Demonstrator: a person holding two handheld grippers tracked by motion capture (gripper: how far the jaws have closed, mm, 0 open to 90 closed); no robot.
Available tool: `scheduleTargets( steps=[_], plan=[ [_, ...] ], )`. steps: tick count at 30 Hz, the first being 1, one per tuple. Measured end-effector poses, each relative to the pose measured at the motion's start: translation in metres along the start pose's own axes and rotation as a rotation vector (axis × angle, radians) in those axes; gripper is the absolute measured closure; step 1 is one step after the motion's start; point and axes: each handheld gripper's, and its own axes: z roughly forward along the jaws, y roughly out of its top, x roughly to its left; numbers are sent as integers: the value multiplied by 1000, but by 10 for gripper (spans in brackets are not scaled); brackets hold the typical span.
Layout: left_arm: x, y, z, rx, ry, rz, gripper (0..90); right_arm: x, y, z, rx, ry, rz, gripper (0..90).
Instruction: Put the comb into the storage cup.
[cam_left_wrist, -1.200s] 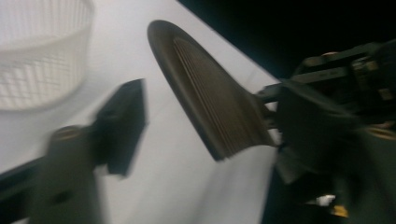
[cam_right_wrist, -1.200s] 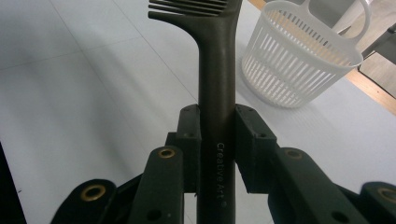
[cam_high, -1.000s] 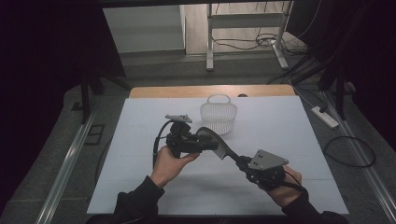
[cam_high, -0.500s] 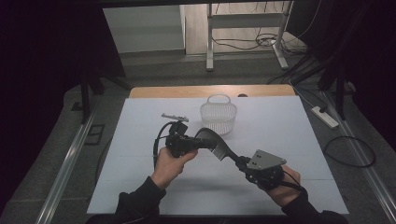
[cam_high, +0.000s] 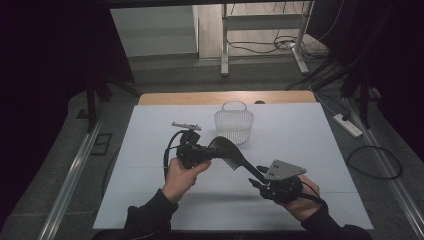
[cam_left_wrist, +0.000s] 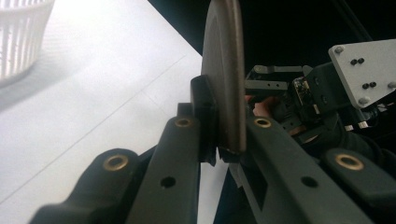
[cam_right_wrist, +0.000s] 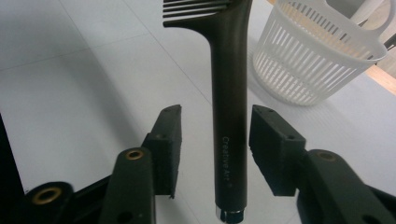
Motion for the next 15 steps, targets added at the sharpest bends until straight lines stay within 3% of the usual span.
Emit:
scheduleTargets(
  steps=[15],
  plan=[
    [-5,0,-3,15,71,64,874,-10,-4,-5,-21,35,59,289]
  ],
)
